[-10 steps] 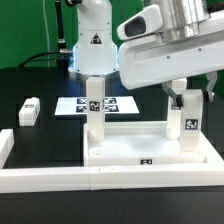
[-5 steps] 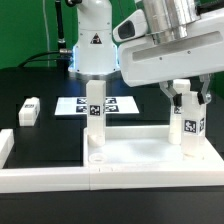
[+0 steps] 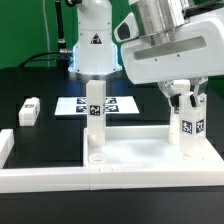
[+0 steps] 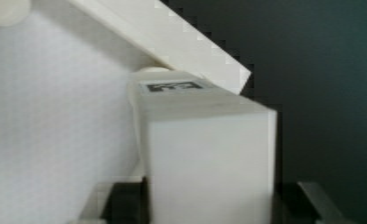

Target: Assemble desk

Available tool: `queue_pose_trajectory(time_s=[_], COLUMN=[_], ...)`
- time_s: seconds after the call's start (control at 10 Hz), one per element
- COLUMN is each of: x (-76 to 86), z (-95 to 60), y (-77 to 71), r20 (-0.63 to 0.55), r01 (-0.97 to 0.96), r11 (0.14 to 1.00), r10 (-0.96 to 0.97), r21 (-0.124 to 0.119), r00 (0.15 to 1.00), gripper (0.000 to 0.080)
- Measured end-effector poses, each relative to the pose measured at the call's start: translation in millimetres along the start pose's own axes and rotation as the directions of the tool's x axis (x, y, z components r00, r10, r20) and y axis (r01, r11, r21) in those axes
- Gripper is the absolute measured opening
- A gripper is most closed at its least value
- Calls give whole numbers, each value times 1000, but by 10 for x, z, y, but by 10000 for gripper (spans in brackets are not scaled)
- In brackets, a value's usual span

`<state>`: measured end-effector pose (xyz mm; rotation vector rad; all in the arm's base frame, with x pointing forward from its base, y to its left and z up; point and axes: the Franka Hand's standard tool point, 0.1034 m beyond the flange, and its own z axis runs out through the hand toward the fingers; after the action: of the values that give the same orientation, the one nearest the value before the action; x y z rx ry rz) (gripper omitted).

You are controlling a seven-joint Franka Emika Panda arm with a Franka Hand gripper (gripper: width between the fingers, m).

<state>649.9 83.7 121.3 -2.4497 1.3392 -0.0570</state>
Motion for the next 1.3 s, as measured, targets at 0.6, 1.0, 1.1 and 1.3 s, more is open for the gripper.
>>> queue_pose_trajectory(time_s=[0.6, 1.0, 1.1, 1.3], x=[-294, -302, -300, -209], z=[11, 42, 49, 123], y=[-46, -31, -79, -15], r20=[69, 94, 112, 140], r01=[558, 864, 929, 995], r11=[829, 501, 366, 97], r10=[-555, -858, -922, -985], r21=[-36, -55, -58, -16], r00=[829, 504, 370, 98], gripper=[631, 649, 649, 649])
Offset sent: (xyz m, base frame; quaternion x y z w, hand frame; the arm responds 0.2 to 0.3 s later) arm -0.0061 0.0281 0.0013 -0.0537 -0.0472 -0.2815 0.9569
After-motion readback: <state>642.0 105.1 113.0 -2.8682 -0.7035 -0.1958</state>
